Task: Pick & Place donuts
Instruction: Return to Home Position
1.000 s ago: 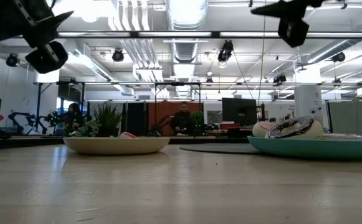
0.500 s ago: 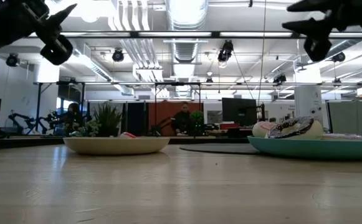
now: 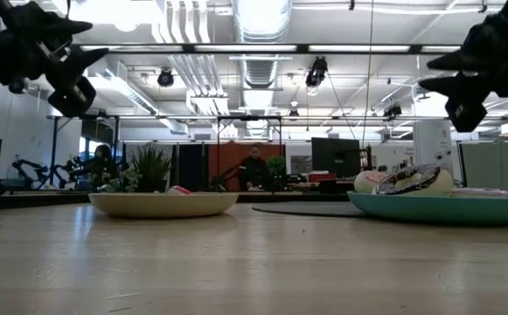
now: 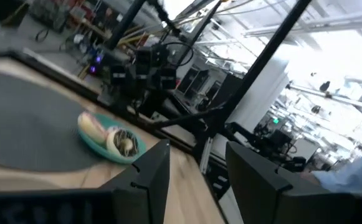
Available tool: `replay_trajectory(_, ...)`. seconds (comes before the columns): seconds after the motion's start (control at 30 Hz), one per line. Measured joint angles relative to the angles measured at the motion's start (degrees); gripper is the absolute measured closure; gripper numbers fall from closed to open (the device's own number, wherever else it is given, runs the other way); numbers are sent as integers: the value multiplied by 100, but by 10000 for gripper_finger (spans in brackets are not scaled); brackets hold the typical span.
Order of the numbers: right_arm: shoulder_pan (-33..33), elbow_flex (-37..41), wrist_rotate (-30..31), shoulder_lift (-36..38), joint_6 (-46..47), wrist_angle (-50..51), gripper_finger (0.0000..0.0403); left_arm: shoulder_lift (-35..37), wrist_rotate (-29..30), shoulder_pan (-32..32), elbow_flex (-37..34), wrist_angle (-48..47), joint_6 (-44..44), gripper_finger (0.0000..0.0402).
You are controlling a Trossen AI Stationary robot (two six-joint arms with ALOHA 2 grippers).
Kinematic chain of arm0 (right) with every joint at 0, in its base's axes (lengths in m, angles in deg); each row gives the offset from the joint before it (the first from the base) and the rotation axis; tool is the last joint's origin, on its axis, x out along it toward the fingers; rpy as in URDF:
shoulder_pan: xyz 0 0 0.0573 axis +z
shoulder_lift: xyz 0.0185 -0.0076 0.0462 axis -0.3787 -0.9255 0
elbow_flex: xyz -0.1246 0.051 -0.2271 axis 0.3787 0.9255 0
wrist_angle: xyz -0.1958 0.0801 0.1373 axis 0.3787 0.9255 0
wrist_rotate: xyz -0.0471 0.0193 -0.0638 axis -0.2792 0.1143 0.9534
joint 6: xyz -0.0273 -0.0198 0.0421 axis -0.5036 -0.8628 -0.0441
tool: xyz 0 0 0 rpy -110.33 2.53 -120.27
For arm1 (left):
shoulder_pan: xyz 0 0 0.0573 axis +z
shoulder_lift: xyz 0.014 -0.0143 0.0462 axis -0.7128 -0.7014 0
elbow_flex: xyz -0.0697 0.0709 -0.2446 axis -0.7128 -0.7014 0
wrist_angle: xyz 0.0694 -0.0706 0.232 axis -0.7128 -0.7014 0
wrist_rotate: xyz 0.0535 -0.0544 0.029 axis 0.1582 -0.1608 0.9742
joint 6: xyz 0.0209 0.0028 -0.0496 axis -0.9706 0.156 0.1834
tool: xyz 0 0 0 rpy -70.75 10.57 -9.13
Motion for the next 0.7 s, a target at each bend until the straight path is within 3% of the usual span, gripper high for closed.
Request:
replay_trajectory(0.2, 7, 69, -26, 19, -27, -437, 270, -39, 0, 4, -2, -217, 533, 271)
replay_trajectory(0.7, 0, 246, 4, 64, -27, -748, 280, 305, 16, -16, -192, -472, 569, 271)
